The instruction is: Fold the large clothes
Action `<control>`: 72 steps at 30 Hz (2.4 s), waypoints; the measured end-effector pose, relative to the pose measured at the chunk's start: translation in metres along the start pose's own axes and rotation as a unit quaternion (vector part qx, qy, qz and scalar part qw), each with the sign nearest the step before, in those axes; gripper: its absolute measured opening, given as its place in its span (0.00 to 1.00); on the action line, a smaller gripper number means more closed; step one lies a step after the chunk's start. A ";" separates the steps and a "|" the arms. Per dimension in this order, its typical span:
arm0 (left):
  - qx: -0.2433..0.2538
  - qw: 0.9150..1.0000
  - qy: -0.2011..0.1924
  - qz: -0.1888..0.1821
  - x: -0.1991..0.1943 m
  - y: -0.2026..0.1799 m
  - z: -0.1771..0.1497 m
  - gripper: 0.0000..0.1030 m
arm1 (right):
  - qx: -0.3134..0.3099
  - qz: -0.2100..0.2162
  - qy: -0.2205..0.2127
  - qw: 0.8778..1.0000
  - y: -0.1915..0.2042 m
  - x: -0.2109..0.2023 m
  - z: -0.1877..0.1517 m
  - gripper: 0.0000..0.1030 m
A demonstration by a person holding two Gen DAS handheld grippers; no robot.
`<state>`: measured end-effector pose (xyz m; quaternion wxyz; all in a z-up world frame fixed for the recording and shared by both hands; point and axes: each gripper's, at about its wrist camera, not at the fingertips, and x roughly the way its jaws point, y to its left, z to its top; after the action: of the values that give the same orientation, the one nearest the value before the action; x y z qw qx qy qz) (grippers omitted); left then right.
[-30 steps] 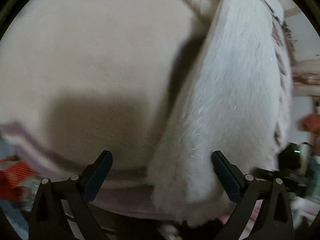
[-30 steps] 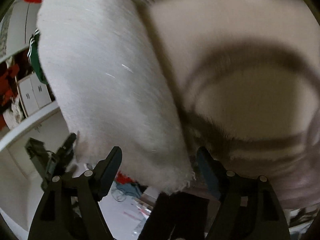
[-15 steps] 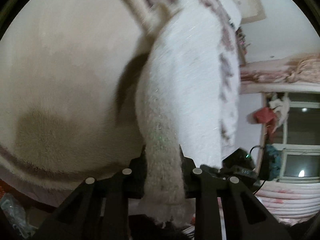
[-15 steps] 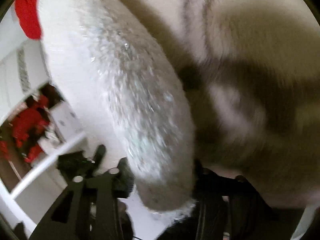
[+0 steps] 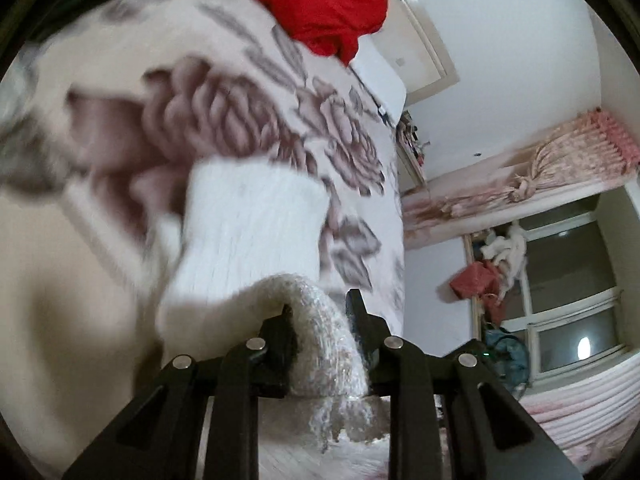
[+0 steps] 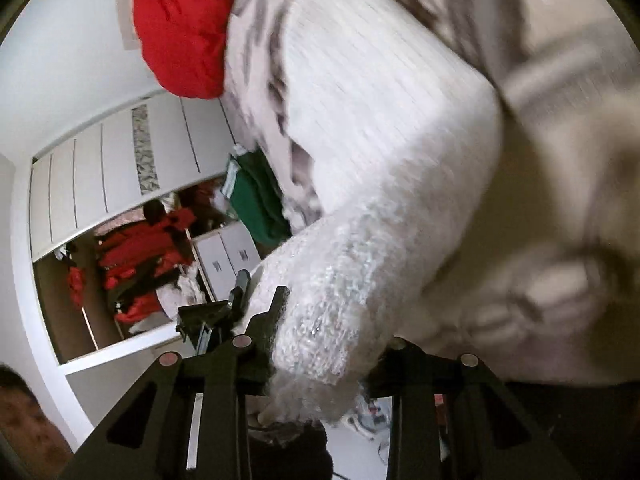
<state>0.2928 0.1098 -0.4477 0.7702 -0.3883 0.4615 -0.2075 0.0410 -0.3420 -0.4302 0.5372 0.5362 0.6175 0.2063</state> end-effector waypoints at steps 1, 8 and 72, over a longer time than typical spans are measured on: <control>0.005 1.000 0.002 0.005 0.012 -0.001 0.014 0.19 | -0.004 0.002 -0.004 1.000 0.011 0.004 0.017 0.29; 0.017 0.996 0.059 0.071 0.084 0.019 0.099 0.20 | 0.047 -0.003 -0.033 0.998 0.031 0.035 0.144 0.29; -0.009 0.855 0.007 0.518 0.004 0.073 -0.076 1.00 | 0.191 -0.075 0.034 0.978 -0.134 0.075 0.078 0.60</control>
<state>0.2258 0.1211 -0.5283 0.7593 -0.0984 0.6034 0.2231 0.0629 -0.3460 -0.6012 0.4174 0.5739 0.7019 0.0618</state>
